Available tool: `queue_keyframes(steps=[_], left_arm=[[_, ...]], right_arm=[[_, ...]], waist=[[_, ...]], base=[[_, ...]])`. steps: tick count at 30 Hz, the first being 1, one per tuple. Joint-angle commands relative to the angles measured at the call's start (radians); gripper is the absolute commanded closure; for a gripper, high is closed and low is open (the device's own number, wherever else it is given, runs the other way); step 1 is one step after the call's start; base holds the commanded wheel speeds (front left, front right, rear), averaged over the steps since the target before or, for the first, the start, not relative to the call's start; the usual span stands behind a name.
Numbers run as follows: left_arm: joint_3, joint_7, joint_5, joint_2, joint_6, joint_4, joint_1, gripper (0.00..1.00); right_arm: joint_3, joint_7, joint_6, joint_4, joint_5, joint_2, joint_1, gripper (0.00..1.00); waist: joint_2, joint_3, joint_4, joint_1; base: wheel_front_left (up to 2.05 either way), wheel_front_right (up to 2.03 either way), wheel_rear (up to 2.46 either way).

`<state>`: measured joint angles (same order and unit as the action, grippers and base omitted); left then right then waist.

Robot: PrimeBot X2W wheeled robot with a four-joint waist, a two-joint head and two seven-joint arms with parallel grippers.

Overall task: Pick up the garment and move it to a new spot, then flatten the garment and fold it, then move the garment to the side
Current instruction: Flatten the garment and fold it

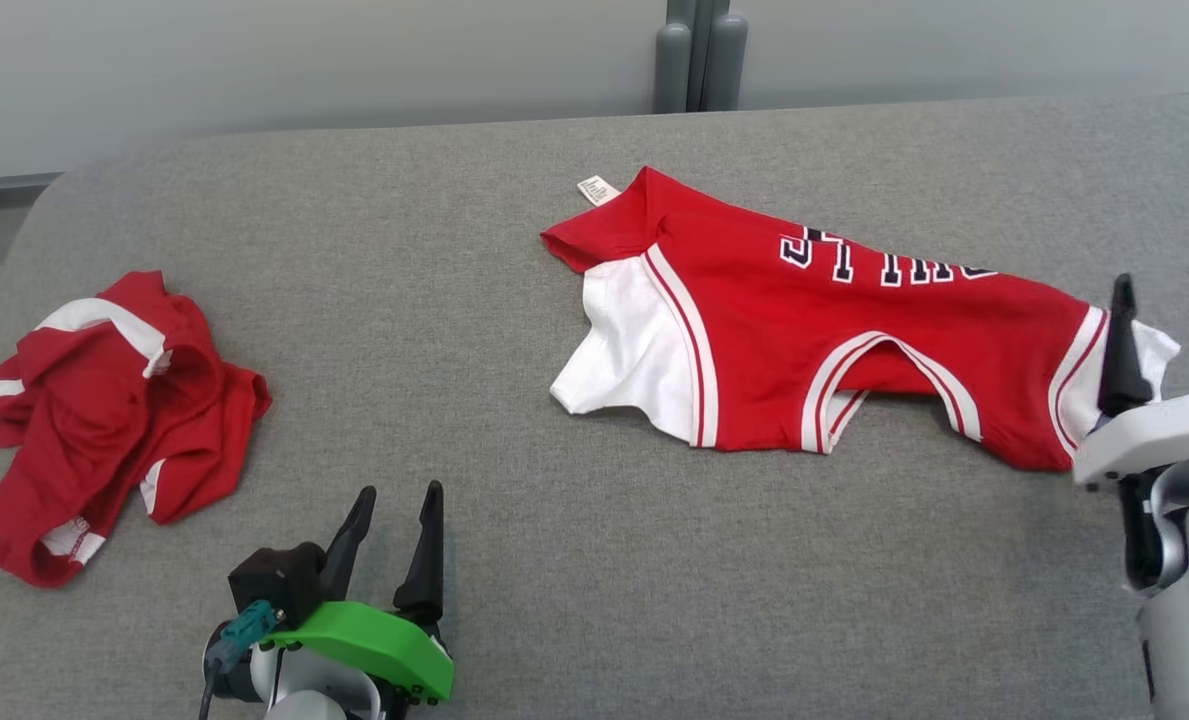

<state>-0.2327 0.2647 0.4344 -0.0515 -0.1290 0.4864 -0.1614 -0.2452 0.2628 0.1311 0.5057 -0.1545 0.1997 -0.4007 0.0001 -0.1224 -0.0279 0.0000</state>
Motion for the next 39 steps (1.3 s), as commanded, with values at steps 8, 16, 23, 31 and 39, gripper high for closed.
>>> queue_keyframes(steps=[8, 16, 23, 31, 39], left_arm=[[-0.013, 0.0, 0.003, -0.002, -0.003, 0.006, -0.018, 0.0], [-0.03, 0.0, 0.014, -0.001, -0.003, 0.009, -0.005, 0.0], [-0.023, 0.0, 0.019, 0.0, -0.003, 0.012, 0.02, 0.0], [-0.025, 0.0, 0.013, 0.0, -0.003, 0.011, 0.019, 0.0], [-0.042, 0.0, 0.018, 0.0, -0.003, 0.008, 0.005, 0.0]], right_arm=[[0.239, 0.003, -0.001, -0.011, -0.023, -0.052, 0.058, 0.0], [0.533, 0.003, -0.001, 0.063, -0.101, -0.057, 0.094, 0.0], [0.529, 0.003, -0.001, 0.123, -0.116, -0.031, 0.123, 0.0], [0.481, 0.003, -0.001, 0.155, -0.063, -0.045, 0.104, 0.0], [0.435, 0.003, -0.001, 0.219, -0.033, -0.07, 0.063, 0.0]], waist=[[-0.0001, -0.009, -0.017, 0.0], [-0.0001, -0.01, -0.072, 0.0], [-0.0001, -0.013, -0.102, 0.0], [-0.0001, -0.021, -0.109, 0.0], [-0.0001, -0.037, -0.126, 0.0]], base=[[0.0, 0.0, 0.0], [0.0, 0.0, 0.0], [0.0, 0.0, 0.0], [0.0, 0.0, 0.0], [0.0, 0.0, 0.0]])
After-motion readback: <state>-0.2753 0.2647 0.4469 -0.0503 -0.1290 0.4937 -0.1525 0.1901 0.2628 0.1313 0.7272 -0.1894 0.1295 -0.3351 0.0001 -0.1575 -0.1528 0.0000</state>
